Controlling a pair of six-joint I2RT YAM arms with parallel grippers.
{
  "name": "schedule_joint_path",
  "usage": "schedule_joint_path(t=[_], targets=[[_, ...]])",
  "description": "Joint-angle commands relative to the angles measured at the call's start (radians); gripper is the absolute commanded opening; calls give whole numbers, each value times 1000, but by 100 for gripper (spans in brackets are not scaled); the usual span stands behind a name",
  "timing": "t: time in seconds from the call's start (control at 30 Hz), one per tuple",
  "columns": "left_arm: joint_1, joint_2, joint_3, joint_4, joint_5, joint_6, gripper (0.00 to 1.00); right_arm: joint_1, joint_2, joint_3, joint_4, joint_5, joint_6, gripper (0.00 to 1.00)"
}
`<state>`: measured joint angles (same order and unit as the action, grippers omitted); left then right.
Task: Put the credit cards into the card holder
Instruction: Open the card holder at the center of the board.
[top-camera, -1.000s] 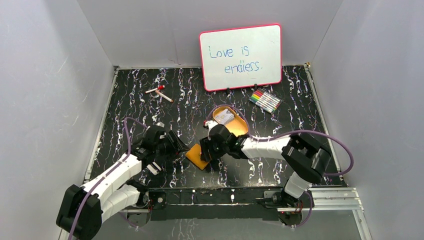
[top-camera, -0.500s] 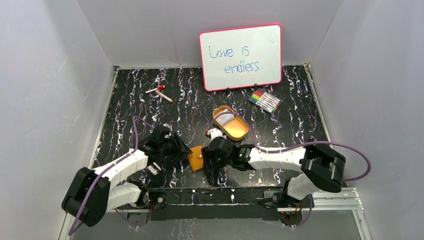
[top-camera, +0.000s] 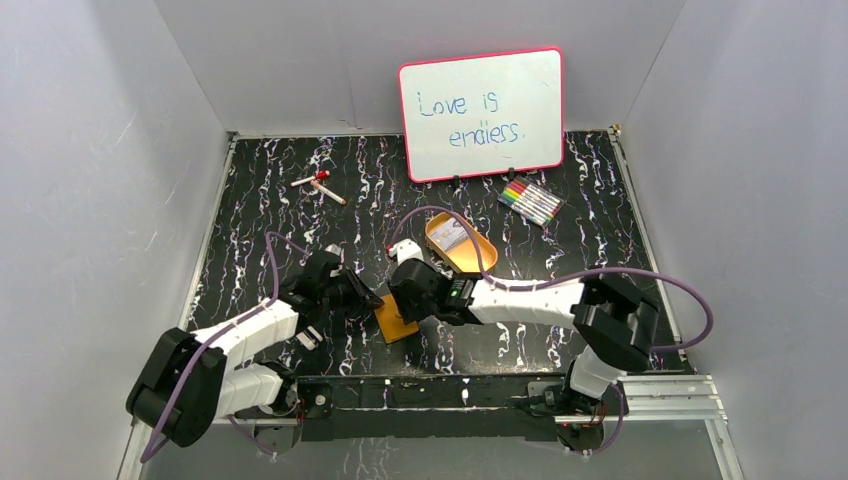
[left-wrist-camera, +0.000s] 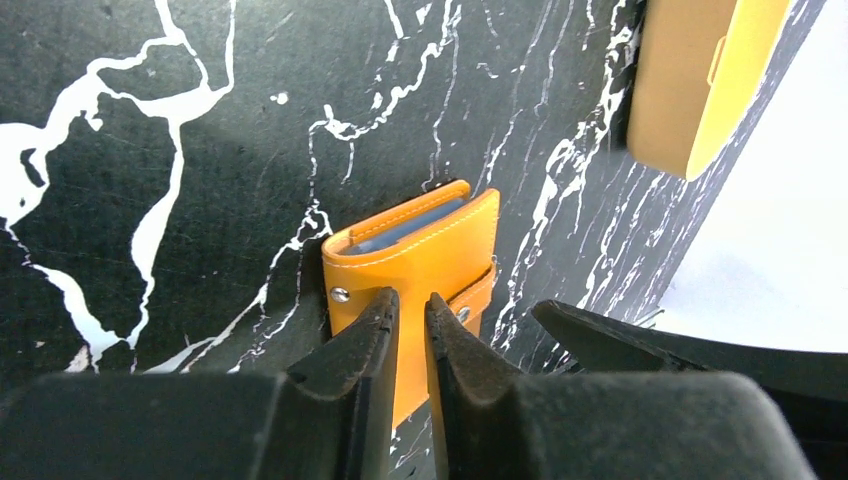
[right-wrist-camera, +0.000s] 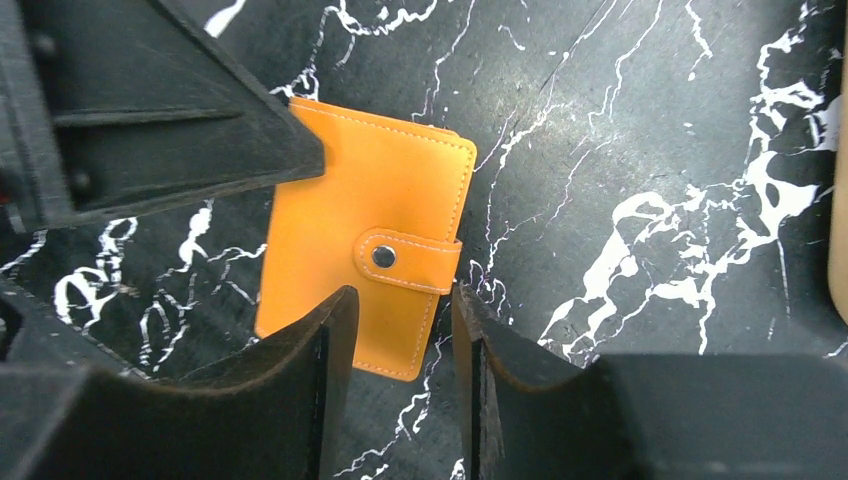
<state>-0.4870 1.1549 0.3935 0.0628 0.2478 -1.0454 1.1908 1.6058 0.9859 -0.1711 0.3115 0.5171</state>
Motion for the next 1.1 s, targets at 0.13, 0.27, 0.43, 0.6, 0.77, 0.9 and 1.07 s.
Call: schedule_joint_path(t=[0.13,0.27,0.43,0.6,0.77,0.9,1.07], targets=[[-4,58,-47,72,14,-20,4,4,74,87,8,-2,-45,46],[-4,73,-60,72,2,-18,0,10,104,112,-5,9,-53,48],[-4,75,-78,78,-4,-21,0,20,149,144,-38,25,-63,51],[-4,67,-85,68,-11,-17,0,41,185,156,-67,55,-64,51],[-4,56,-94,66,-17,-18,0,62,237,197,-145,134,-59,49],[-4,47,-102,58,-22,-16,0,70,264,214,-186,186,-57,42],[-4,37,-111,52,-29,-18,0,79,250,201,-192,221,-50,29]])
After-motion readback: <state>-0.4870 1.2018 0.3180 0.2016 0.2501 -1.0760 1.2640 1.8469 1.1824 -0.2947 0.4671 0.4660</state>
